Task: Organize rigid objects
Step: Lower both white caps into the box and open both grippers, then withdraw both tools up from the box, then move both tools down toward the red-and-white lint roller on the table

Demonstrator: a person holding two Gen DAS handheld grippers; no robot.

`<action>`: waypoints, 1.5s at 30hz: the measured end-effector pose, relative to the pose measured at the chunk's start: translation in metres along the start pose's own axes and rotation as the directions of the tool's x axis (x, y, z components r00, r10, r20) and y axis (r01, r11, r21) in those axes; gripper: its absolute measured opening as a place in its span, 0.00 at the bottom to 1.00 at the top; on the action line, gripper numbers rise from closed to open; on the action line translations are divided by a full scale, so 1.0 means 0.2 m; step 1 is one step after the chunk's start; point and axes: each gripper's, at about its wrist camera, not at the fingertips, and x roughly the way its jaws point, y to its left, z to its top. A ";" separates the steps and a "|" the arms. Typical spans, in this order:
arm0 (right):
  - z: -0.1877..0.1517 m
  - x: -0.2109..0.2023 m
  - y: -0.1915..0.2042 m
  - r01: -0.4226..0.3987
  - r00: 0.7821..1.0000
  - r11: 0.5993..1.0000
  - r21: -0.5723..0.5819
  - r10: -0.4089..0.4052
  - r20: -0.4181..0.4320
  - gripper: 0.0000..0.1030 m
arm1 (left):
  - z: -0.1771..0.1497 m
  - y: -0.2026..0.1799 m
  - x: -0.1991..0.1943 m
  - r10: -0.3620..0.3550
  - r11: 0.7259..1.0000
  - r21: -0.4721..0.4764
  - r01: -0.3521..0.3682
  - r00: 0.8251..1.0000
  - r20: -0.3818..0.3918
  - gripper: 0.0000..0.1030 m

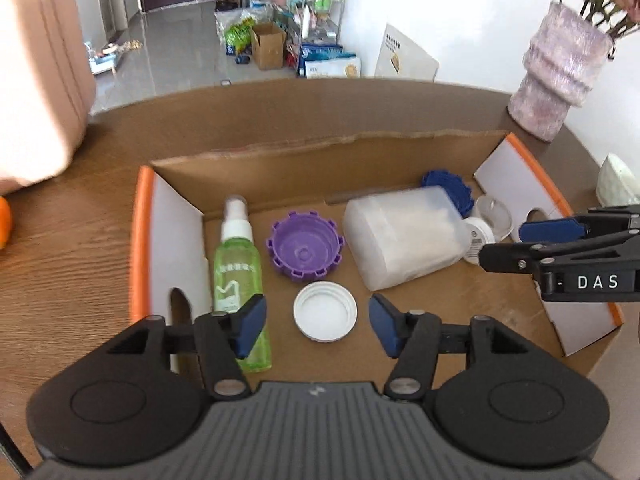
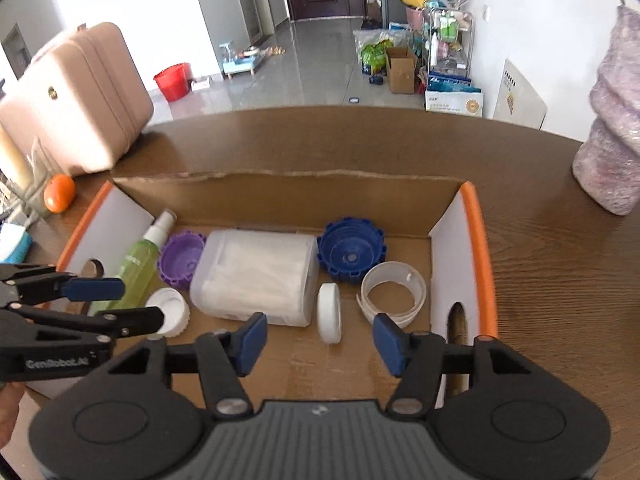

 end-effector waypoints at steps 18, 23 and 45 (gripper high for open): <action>-0.22 -1.01 0.14 -0.083 0.950 0.997 0.001 0.078 0.303 0.80 | -0.23 -0.25 -0.93 0.085 0.996 0.002 -0.090 0.949 0.305 0.94; -0.37 -1.26 0.22 -0.093 0.903 0.995 -0.022 0.093 0.420 0.90 | -0.40 -0.30 -1.21 0.121 0.992 -0.030 -0.119 0.899 0.421 0.96; -1.67 -1.68 0.38 0.016 0.465 0.990 -0.137 0.114 0.878 1.00 | -1.82 -0.39 -1.73 0.276 0.958 -0.181 -0.221 0.558 0.782 1.00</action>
